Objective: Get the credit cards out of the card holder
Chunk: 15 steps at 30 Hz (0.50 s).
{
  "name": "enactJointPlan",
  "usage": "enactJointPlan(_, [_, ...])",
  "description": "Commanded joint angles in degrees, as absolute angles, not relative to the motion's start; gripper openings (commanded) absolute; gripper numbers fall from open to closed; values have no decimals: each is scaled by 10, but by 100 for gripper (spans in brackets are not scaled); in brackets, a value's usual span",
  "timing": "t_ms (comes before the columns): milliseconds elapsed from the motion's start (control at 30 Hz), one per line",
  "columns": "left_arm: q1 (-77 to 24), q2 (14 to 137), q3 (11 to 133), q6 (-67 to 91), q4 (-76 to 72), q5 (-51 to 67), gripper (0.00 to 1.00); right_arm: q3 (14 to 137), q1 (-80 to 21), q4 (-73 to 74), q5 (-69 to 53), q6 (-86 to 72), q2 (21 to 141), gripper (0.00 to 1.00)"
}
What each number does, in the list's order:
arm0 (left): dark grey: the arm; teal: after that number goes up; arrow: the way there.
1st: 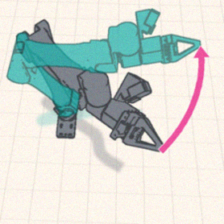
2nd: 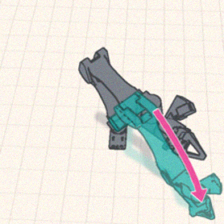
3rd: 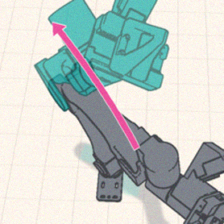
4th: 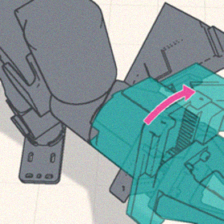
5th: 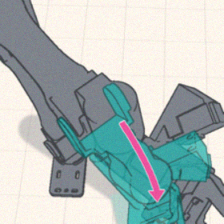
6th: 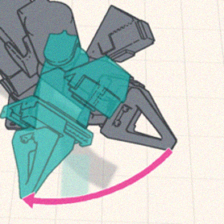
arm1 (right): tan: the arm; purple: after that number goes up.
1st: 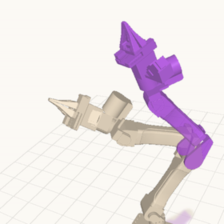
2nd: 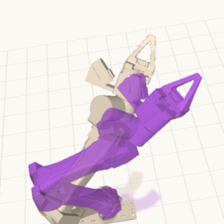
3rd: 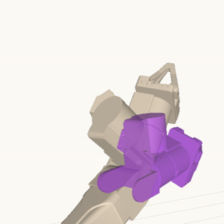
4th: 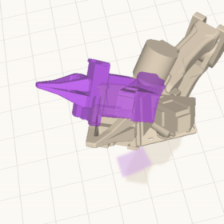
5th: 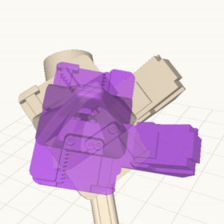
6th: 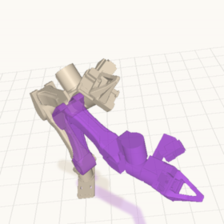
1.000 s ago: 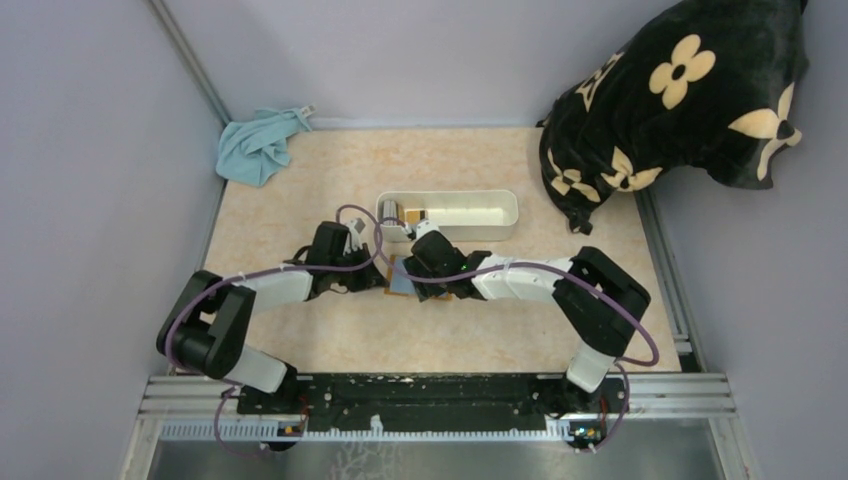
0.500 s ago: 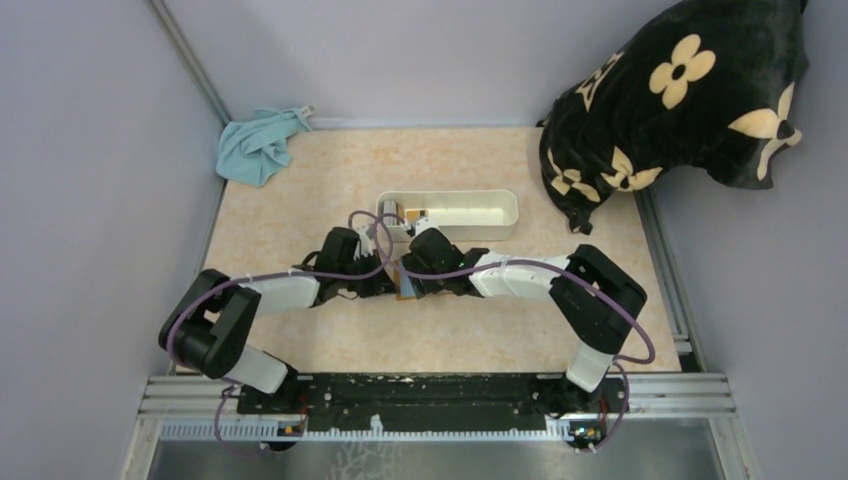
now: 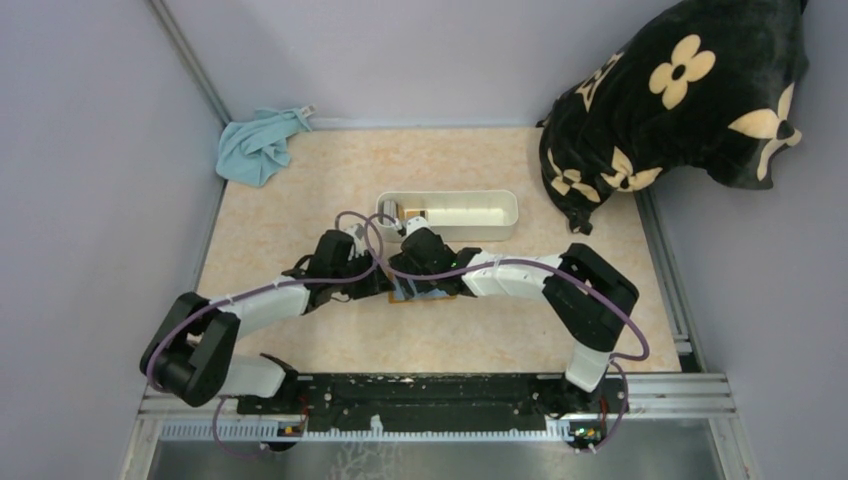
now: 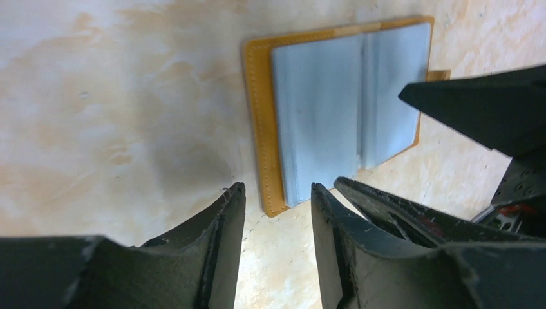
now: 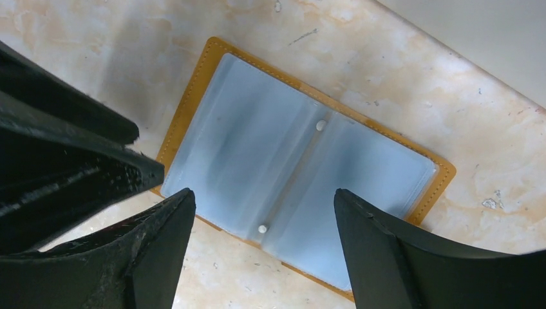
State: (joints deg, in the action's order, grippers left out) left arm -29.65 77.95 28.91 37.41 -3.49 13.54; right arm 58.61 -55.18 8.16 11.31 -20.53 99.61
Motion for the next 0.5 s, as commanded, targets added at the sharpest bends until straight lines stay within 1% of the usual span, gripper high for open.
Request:
enactJointPlan(0, [-275,749,303,368,9,97,51,615,-564,59,118,-200,995,80])
enactJointPlan(33, [-271,745,304,367,11,99,57,617,-565,59,117,-201,996,80])
enactJointPlan(67, [-267,741,304,367,13,100,59,618,-566,59,118,-201,997,80])
enactJointPlan(133, [-259,736,301,371,16,96,59,624,-569,59,120,-201,998,80])
enactJointPlan(267, [-237,732,295,389,30,78,56,648,-574,65,126,-205,1018,79])
enactJointPlan(467, [-186,751,297,392,62,84,58,684,-581,78,150,-227,1055,80])
